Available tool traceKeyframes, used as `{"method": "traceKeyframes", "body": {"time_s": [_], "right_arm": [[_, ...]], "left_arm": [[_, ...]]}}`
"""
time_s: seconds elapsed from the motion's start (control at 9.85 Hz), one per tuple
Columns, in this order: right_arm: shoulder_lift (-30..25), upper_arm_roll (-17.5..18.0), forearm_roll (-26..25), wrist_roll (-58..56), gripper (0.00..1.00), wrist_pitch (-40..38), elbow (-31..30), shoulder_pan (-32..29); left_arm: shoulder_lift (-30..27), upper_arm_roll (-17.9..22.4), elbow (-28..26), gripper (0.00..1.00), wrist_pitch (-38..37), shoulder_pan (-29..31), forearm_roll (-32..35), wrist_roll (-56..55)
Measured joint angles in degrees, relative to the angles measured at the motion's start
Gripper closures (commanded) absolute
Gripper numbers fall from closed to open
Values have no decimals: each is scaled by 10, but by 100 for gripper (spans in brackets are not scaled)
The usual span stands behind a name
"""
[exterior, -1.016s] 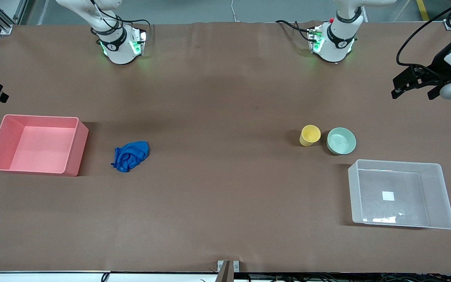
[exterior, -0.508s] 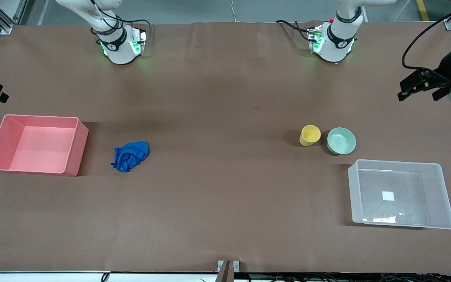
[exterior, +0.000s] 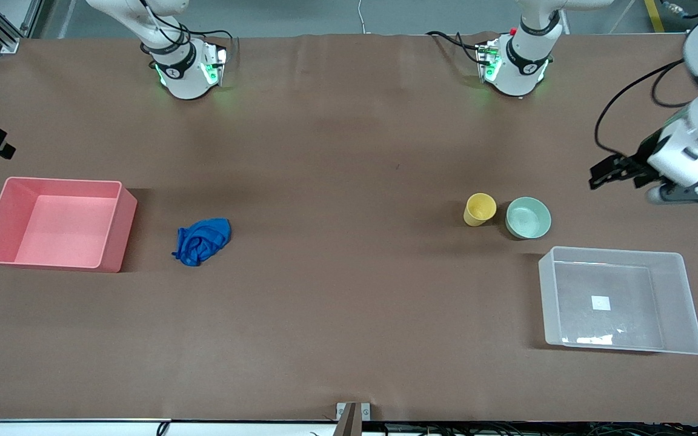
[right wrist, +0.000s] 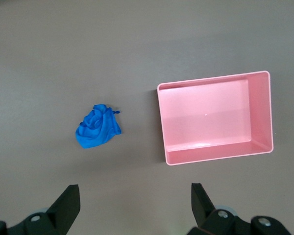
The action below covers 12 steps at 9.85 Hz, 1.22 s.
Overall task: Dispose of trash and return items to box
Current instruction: 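Reach the right gripper to the blue cloth while the left gripper reaches the bowl, then grasp the blue cloth with the right gripper while the left gripper grasps the bowl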
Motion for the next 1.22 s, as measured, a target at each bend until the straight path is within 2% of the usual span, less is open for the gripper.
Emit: {"method": "traceKeyframes", "body": {"time_s": [0.2,0.41,0.61,0.81,1.02,1.12,1.22], "right_arm": [[21,4,2,0,0,7,-23,29],[85,6,2,0,0,79,-64,72],[132,6,1,0,0,203,-143,99],[154,6,0,0,0,362,-249,106],[179,4,0,0,0,504,-341,107],[199,4,-1,0,0,553,-364,107],[220,4,-1,0,0,585,-370,109]], "left_arm": [[2,0,-110,5,115,-1,0,4],[10,0,-192,6,221,-1,0,5],[37,0,-245,7,329,0,0,6],[90,0,-257,12,396,-1,0,6],[130,0,-256,29,432,-1,0,6],[145,0,-256,44,450,-1,0,6],[158,0,-256,74,462,-1,0,6]]}}
